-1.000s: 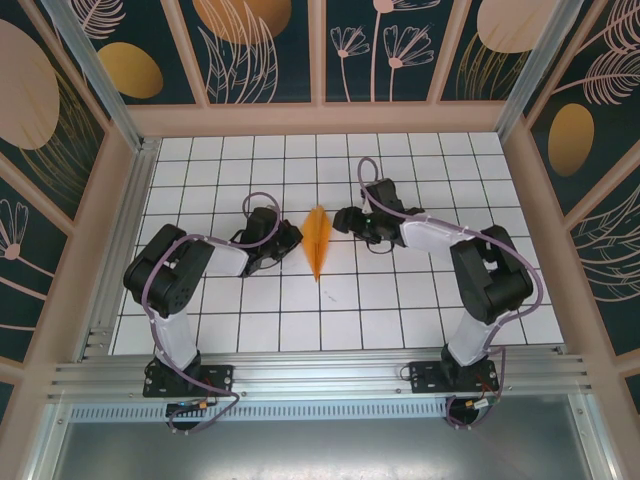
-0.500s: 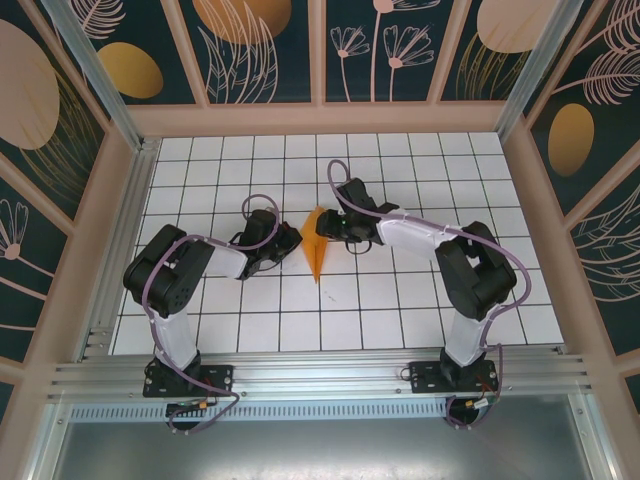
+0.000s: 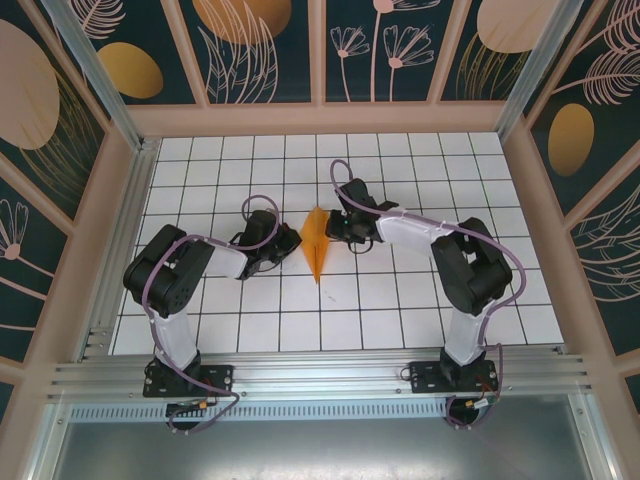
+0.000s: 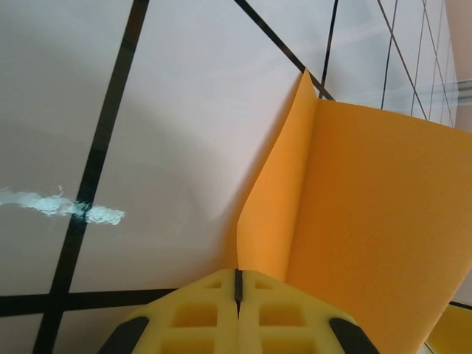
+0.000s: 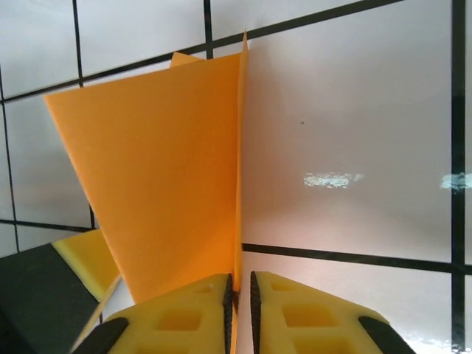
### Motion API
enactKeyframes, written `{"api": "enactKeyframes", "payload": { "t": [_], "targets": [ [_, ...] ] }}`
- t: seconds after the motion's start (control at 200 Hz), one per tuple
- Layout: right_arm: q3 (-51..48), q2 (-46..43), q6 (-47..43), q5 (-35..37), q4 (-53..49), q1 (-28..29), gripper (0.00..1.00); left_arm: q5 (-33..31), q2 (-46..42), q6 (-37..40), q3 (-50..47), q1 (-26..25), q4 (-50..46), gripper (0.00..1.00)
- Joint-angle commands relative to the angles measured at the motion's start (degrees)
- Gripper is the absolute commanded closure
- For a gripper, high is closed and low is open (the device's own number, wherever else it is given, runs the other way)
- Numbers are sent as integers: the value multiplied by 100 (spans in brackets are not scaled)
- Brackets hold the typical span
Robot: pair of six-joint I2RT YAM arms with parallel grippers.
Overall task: Fold a paper plane with a square sheet of paper (pick it up from the middle)
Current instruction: Move the paper plane to the top-center of the table.
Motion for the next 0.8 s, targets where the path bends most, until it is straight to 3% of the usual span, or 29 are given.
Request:
{"api": "enactKeyframes", "payload": {
  "t": [0.0,0.24,0.55,0.676,0.796],
  "targets": [
    [-129,78,58,-233,130,-85,90,-150,13,121,92,32,-228,100],
    [-207,325,73,-311,154,-176,96,-218,96,173,135,32,-407,100],
    [7,683,11,-269,-51,-197,95,-203,210,235,208,32,-535,100],
    [101,456,-124,-146,-227,-196,86,-177,227,228,214,32,-544,100],
    [-37,-161,-179,102,-316,-176,68,-176,198,201,199,32,-534,100]
  ]
}}
